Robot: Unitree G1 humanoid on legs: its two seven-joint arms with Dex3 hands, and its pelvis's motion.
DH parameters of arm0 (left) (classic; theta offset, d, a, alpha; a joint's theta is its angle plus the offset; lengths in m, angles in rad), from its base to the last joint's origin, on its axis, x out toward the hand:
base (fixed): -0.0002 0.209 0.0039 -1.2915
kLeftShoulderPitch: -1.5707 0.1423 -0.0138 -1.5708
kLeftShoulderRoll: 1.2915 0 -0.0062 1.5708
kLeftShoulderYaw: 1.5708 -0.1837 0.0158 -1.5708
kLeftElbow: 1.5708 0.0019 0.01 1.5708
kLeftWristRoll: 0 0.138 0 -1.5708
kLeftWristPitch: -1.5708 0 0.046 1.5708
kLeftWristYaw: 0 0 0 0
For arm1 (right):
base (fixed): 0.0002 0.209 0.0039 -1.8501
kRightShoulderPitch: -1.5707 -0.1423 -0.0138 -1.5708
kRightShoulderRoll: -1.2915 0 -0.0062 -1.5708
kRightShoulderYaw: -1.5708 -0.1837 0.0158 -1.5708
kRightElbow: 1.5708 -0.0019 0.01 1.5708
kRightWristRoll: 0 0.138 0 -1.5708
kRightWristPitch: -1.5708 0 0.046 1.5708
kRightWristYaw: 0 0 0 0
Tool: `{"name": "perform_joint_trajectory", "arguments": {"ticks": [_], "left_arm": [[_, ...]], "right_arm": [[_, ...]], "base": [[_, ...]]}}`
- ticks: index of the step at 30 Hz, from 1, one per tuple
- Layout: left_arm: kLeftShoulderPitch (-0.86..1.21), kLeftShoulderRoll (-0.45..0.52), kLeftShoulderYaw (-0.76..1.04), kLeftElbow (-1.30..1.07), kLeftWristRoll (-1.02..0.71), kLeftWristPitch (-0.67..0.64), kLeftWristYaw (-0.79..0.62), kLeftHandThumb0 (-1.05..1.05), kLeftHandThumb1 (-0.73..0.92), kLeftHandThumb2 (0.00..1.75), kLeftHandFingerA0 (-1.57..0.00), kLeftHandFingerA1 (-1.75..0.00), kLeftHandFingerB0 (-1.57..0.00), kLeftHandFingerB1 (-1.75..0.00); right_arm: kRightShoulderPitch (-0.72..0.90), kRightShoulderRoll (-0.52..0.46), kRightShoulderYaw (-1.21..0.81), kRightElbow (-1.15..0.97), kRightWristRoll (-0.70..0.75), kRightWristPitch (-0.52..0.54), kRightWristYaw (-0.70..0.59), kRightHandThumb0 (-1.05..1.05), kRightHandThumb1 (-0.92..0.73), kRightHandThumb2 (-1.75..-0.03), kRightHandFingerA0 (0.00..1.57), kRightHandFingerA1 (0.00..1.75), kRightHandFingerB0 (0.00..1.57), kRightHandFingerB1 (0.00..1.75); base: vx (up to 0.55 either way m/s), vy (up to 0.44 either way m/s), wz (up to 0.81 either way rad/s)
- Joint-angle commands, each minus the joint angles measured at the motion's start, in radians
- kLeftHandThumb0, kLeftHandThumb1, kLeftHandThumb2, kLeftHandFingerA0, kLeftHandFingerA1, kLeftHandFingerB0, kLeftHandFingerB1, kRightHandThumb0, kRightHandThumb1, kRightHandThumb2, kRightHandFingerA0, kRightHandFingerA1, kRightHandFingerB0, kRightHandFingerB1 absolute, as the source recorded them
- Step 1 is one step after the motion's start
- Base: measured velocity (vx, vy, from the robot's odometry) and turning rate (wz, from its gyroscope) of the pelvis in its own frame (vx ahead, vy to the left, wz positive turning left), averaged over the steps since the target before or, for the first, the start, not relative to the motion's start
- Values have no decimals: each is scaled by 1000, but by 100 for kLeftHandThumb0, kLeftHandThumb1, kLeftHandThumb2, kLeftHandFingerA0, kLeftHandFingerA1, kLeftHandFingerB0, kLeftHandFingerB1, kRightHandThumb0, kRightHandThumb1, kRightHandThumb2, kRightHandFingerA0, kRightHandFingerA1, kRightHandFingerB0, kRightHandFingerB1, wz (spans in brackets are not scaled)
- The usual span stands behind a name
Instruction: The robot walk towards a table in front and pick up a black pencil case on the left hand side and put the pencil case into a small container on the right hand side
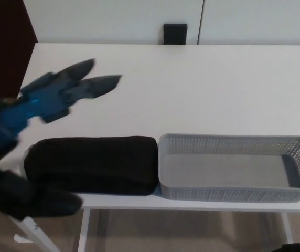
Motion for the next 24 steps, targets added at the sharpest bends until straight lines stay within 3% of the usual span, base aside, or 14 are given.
{"name": "perform_joint_trajectory", "arguments": {"ticks": [1,4,5,7,8,10,11,23,24], "left_arm": [[-233,-37,-353,232,569,242,22,-68,42,78,0,-2,0,0],[-261,-30,-406,291,612,292,10,-65,40,77,0,-4,0,0],[-271,-27,-423,304,629,322,3,-61,39,75,0,-5,0,0],[-294,-27,-449,322,648,357,-2,-61,39,75,0,-5,0,0],[-299,-28,-459,334,662,369,4,-54,37,52,0,0,0,0],[-307,-30,-480,358,689,397,15,-52,37,52,0,0,0,0],[-307,-32,-496,370,712,423,26,-55,34,67,0,0,0,0],[-372,-68,-582,452,840,493,81,-54,34,66,0,0,0,0],[-378,-70,-592,464,865,485,98,-56,37,70,0,-2,0,0]], "right_arm": [[-20,-7,-11,30,8,-3,-2,-68,-40,-55,105,49,83,44],[-21,-10,-11,26,8,-3,1,-68,-40,-55,106,50,84,44],[-20,-10,-12,25,11,-4,3,-75,-27,-72,102,57,81,53],[-20,-11,-17,23,16,-5,7,-75,-27,-72,102,57,81,53],[-20,-12,-17,21,17,-3,8,-68,-40,-55,106,50,84,44],[-20,-11,-17,20,17,-3,9,-68,-40,-55,106,50,84,44],[-21,-11,-16,18,17,-1,12,-68,-40,-54,106,50,84,44],[-30,-8,-13,14,13,14,10,-68,-40,-54,106,49,85,44],[-32,-6,-13,12,13,15,7,-74,-27,-72,102,57,81,53]], "base": [[0,0,0],[0,0,0],[0,0,0],[0,0,0],[0,0,0],[0,0,0],[0,0,0],[0,0,0],[0,0,0]]}}
